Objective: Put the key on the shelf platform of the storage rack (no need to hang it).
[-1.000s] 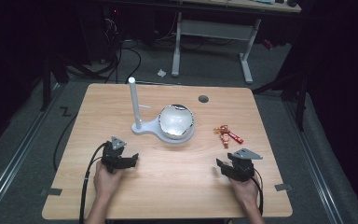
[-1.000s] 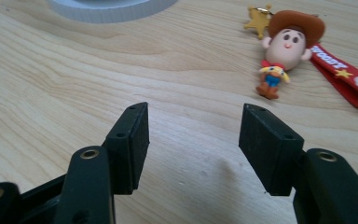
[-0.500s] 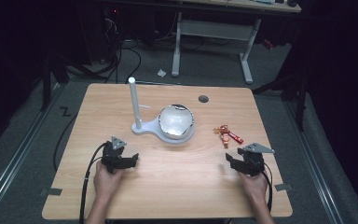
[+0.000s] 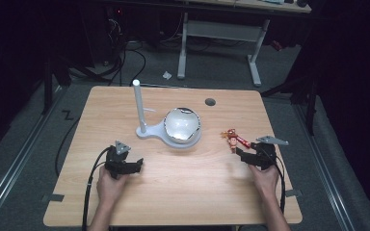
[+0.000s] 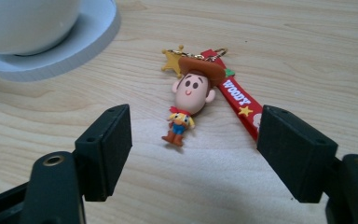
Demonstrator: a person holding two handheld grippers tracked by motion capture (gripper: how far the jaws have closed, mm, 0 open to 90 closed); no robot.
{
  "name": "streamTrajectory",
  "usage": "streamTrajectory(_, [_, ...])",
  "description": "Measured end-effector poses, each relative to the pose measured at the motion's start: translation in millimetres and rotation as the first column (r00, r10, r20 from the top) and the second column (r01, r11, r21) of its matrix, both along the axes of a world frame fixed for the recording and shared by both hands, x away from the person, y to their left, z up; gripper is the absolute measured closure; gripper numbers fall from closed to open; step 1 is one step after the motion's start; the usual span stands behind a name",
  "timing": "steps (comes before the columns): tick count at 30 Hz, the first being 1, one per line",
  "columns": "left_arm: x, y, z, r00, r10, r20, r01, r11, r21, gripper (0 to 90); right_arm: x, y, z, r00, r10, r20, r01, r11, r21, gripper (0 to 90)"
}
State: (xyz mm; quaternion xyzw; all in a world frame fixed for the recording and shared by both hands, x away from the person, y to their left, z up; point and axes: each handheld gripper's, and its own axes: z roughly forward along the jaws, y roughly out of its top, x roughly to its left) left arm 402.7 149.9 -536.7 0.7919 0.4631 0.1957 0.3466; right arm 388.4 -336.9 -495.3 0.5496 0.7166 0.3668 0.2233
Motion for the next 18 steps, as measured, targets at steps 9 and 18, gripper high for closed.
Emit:
streamTrajectory(9, [-0.4,-0.3,0.0,1.0000,0.004,0.001,-0.004,1.0000,0.000,17.0,26.4,6.8,-2.2,0.9993,-0.009,-0.036,0.008,0.999,-0.049,20.6])
streamTrajectory(18, [-0.4,-0.3,0.0,1.0000,0.004,0.001,-0.004,1.0000,0.000,17.0,42.6,11.8,-6.4,0.9974,-0.010,-0.072,0.004,0.997,-0.078,19.7])
